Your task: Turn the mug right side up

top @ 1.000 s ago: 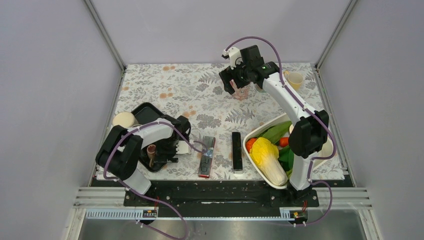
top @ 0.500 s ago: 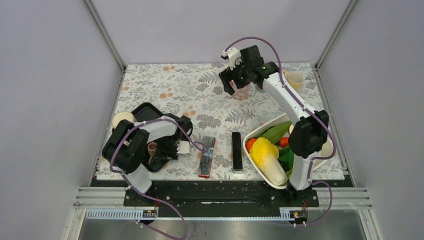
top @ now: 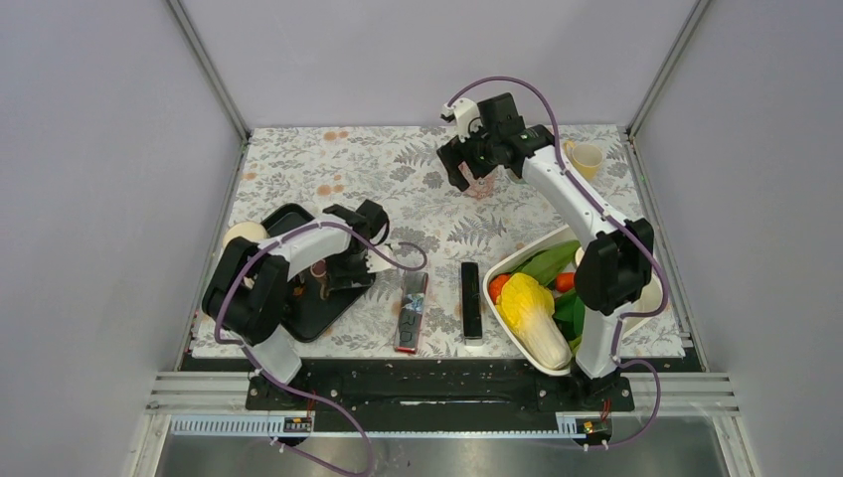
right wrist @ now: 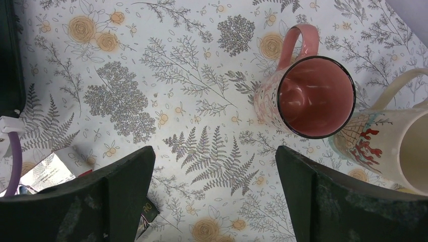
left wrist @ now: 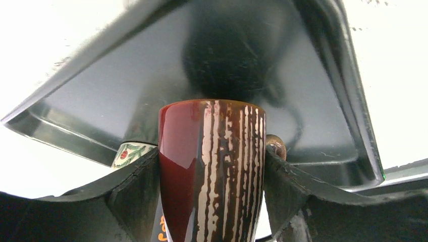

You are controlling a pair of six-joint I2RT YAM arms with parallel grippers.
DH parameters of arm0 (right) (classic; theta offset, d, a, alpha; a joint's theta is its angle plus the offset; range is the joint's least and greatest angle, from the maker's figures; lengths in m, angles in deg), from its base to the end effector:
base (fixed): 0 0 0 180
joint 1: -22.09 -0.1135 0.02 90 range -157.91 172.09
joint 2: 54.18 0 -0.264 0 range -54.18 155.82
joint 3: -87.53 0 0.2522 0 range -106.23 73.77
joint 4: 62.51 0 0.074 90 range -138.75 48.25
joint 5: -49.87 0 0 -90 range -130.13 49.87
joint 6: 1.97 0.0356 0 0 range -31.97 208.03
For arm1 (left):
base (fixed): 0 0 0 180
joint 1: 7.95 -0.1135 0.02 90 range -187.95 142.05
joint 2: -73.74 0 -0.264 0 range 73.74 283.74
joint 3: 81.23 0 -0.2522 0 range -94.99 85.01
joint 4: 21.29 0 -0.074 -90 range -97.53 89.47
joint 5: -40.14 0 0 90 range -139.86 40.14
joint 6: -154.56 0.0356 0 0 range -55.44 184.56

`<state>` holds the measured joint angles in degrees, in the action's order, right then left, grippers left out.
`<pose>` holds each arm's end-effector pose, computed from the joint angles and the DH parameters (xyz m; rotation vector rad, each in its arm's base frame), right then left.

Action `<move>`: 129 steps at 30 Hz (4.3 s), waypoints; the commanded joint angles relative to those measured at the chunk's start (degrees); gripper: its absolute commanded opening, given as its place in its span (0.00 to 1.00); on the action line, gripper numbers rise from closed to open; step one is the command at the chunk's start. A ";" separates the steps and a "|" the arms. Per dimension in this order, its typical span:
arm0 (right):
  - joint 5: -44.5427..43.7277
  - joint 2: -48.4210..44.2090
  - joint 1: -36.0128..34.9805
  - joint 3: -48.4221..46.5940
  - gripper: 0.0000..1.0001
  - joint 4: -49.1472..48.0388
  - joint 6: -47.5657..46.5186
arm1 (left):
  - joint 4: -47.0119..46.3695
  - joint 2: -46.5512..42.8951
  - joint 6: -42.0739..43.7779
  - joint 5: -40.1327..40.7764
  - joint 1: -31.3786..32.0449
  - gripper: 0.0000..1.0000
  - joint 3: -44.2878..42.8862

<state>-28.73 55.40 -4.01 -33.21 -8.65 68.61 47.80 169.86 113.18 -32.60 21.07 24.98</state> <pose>0.3884 0.1981 0.3372 -0.9881 2.0939 0.2895 0.2489 -0.1260 0.1722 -1.9061 -2.3599 -0.4473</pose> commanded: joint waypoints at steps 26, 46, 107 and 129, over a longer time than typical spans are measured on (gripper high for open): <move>31.69 -23.50 3.55 49.54 1.00 -63.20 49.47 | -9.10 -14.53 -14.45 -30.29 -14.24 0.00 -6.65; 36.97 -5.85 -11.82 36.41 0.87 -86.23 71.89 | -6.27 -22.31 -17.48 -47.27 -8.54 0.00 -19.56; -1.55 12.41 22.51 6.58 0.04 -3.90 -21.83 | -5.74 -24.91 -16.45 -24.49 -14.51 0.99 -7.26; -4.90 -11.52 21.35 13.77 0.99 -4.47 -11.88 | 10.35 -24.54 -9.61 -14.91 -22.38 0.99 -14.53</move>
<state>-34.52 51.90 18.39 -20.97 -11.73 52.63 53.96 149.82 99.78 -51.07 2.43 11.49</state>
